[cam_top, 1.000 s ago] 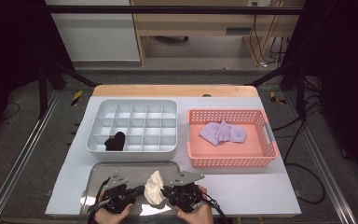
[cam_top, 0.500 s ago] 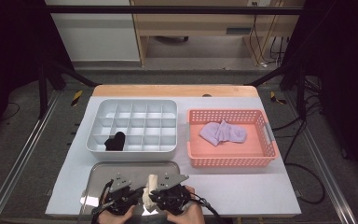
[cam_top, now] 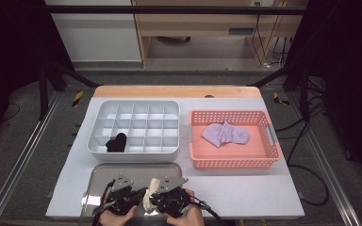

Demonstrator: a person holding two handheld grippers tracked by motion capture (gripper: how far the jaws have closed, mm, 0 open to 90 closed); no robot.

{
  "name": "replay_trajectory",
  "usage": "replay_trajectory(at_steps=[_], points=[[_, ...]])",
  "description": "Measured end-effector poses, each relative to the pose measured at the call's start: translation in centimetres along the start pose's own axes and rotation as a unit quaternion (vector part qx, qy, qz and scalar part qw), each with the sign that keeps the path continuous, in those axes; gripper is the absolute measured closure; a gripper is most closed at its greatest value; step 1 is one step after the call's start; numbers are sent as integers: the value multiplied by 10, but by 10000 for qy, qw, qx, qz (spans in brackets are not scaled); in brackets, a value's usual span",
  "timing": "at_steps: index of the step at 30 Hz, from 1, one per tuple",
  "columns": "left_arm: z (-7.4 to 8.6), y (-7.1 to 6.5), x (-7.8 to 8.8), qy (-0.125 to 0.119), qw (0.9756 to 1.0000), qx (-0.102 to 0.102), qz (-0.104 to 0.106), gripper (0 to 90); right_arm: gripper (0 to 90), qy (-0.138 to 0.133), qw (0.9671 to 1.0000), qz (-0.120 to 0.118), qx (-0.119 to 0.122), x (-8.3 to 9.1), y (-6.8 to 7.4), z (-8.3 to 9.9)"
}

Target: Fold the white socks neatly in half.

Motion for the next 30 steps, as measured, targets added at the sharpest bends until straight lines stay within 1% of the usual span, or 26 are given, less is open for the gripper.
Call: replay_trajectory(at_steps=[1, 2, 3, 5, 6, 9, 10, 11, 12, 13, 14, 16, 18, 19, 21, 23, 25, 28, 30], points=[[0, 0, 0, 0, 10000, 0, 0, 848, 831, 0, 10000, 0, 0, 0, 0, 0], [-3, 2, 4, -127, 9999, 13, -19, 848, 831, -3, 10000, 0, -27, 0, 0, 0], [-7, 3, 7, -258, 9997, 32, 29, 819, 831, -30, 10000, 6, 4, -1, 0, 1], [-14, 2, 14, -486, 9988, -19, 49, 760, 830, -15, 10000, 25, 2, -1, 0, 1], [-18, 0, 16, -605, 9980, -94, 135, 742, 831, -20, 10000, 14, -13, -1, 0, 1], [-27, -9, 16, -765, 9963, -370, 157, 652, 830, -45, 10000, 10, -5, -2, 1, 1], [-29, -11, 14, -772, 9960, -421, 169, 626, 830, -51, 10000, 8, -5, -2, 1, 1], [-30, -13, 13, -744, 9960, -486, 119, 601, 830, -50, 10000, 4, -1, -2, 1, 1], [-30, -14, 10, -697, 9961, -532, 130, 585, 830, -51, 10000, 3, 2, -2, 1, 1], [-30, -13, 6, -632, 9964, -556, 71, 573, 829, -53, 10000, 4, -3, -2, 1, 1], [-29, -11, 2, -541, 9971, -542, 24, 559, 829, -46, 10000, 5, 7, -2, 1, 1], [-26, -5, -3, -375, 9983, -446, 12, 539, 828, -52, 10000, -2, 51, -2, 1, 1], [-25, -1, -4, -319, 9989, -346, 5, 537, 826, -35, 10000, -15, 76, -1, 0, 1], [-24, 0, -3, -315, 9989, -335, -3, 538, 824, -9, 10000, -3, 84, 0, -1, 0], [-21, 2, 0, -330, 9990, -309, -52, 538, 818, 21, 9999, 89, 140, 3, -3, -1], [-19, 5, 2, -340, 9991, -234, -36, 538, 807, 43, 9996, 238, 157, 7, -6, -1], [-15, 7, 4, -363, 9992, -149, 29, 528, 792, -8, 9989, 426, 195, 10, -10, -1], [-11, 4, 5, -371, 9991, -158, 88, 519, 764, -65, 9979, 634, 94, 13, -16, -1], [-9, 2, 5, -388, 9991, -175, 59, 515, 749, -65, 9976, 682, 35, 14, -18, -1]])
Point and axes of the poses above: each handheld gripper's, and its own axes: x roughly backward along the jaws, z roughly out of its underside, y roughly to its left, the point moved 1 cm from there along -x, roughly forward along the jaws, and after that the axes turned 9 degrees about z, right-handed, at the moved point
